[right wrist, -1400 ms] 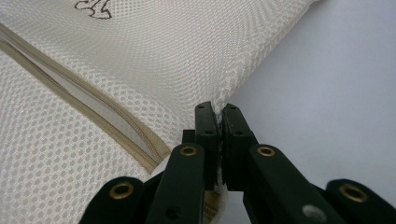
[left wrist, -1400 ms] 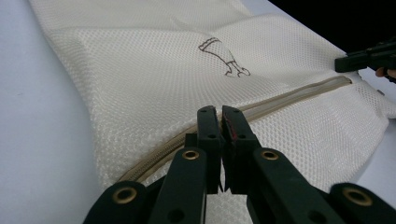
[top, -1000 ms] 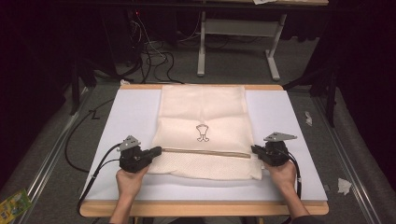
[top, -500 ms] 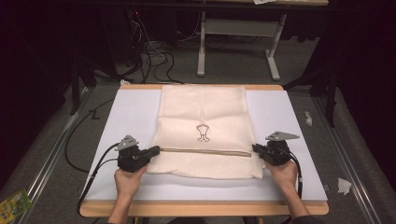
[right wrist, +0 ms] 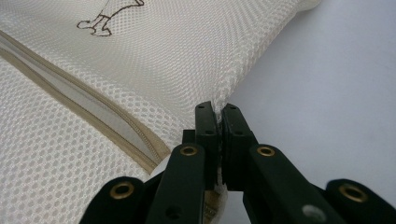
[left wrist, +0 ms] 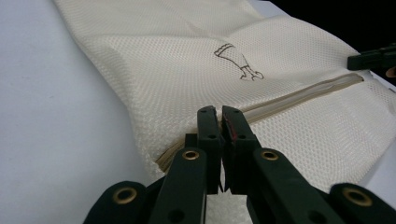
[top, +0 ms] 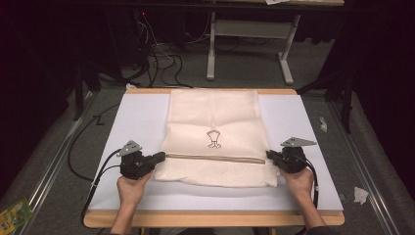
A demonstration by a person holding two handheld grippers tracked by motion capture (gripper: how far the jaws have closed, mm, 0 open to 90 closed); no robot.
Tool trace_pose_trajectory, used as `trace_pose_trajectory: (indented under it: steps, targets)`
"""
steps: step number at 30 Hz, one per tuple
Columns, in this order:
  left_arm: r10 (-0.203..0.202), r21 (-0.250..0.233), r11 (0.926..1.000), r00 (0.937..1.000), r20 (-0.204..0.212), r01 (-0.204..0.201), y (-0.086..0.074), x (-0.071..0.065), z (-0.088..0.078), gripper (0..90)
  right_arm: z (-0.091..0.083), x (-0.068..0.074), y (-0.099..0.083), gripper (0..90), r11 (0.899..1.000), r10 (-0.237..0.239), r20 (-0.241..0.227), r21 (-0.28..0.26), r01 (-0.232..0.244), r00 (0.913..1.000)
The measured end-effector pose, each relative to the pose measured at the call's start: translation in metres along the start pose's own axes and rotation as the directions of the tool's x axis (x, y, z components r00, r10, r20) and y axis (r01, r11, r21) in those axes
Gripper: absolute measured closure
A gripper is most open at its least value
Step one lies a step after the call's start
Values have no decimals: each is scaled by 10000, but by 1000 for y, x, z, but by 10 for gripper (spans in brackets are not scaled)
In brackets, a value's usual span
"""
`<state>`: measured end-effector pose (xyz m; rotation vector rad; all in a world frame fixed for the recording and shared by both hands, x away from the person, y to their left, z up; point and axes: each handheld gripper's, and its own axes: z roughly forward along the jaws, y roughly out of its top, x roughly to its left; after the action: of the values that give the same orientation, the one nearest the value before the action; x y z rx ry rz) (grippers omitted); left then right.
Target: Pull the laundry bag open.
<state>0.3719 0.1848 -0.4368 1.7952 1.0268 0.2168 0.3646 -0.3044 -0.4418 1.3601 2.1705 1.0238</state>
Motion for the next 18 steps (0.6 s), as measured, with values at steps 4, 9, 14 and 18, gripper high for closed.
trace_pose_trajectory:
  steps: [4,9,14,18]
  targets:
    - [-65,4,10000,10000,29,65,0,2,-2,870,-2,-2,-1,884,10000,-18,49,20,18,10000]
    - [-86,65,9999,10000,26,86,0,3,0,869,-3,-3,0,884,10000,-9,82,10,9,10000]
    - [-115,58,9999,9999,-103,116,1,5,-3,870,-5,-3,1,884,10000,-53,156,-49,54,9999]
    - [-100,115,9999,9999,-112,102,1,7,-4,870,-7,-6,3,885,9999,-53,181,-112,55,9998]
